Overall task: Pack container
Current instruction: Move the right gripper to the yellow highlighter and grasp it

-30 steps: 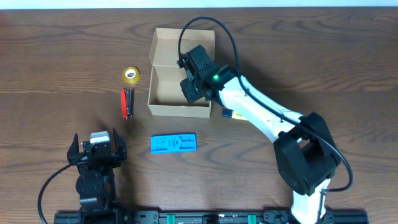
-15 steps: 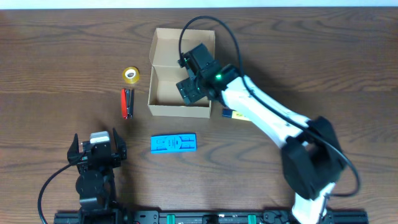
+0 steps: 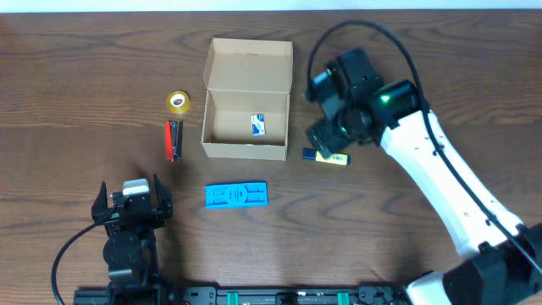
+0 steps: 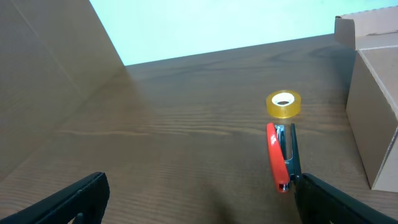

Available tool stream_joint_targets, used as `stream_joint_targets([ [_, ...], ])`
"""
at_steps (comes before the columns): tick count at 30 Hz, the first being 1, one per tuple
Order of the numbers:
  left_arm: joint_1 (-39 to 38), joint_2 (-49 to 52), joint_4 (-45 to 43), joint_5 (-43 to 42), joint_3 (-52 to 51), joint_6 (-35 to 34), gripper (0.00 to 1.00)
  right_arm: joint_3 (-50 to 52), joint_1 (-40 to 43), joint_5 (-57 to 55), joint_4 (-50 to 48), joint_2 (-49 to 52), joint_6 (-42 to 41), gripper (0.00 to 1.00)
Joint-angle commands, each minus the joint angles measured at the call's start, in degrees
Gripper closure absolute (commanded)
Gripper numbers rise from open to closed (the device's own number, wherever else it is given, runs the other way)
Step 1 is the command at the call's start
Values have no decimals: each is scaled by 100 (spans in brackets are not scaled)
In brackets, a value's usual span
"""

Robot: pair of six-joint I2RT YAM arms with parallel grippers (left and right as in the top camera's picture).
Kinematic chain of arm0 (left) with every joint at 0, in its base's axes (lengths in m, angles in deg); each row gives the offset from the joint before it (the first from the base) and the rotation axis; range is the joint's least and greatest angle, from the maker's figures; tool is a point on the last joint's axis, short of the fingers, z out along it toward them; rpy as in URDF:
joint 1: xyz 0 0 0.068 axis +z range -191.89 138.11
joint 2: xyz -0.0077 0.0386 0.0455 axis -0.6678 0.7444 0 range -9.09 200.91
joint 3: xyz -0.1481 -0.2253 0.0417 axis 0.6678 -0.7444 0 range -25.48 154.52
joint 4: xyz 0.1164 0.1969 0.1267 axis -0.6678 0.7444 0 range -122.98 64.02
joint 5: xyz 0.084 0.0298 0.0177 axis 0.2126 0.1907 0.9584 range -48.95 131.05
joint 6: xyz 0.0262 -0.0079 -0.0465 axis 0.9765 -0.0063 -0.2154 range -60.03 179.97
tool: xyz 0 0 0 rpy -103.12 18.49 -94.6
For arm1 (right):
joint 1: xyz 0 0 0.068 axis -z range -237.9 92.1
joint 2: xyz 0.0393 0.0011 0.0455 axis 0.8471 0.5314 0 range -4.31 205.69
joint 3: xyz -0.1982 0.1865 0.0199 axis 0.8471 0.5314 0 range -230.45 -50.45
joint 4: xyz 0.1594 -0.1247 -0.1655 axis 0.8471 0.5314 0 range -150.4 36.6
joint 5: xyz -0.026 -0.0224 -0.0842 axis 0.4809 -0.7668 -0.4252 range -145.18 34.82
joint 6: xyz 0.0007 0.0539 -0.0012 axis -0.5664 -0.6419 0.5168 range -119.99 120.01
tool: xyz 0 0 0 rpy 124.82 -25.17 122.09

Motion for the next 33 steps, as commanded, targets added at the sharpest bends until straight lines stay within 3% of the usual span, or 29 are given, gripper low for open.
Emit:
stream_joint_targets([
  [1,-24,-33,52,2,-160,17,5,581,247,352,-7,87,1032,11],
  [5,-24,-33,52,2,-160,20,5,1235,413,352,-525,87,1126,1],
  [14,-24,-33,52,2,-160,17,5,2310,411,345,-2291,138,1126,1],
  [22,-24,-33,52,2,-160,20,5,2527,420,328,-3010,636,1126,4],
  [29,-24,-33,52,2,-160,17,5,2527,420,306,-3272,1191,1121,20],
  [33,-24,-33,52,2,-160,17,5,2527,420,306,-3268,1207,1102,40],
])
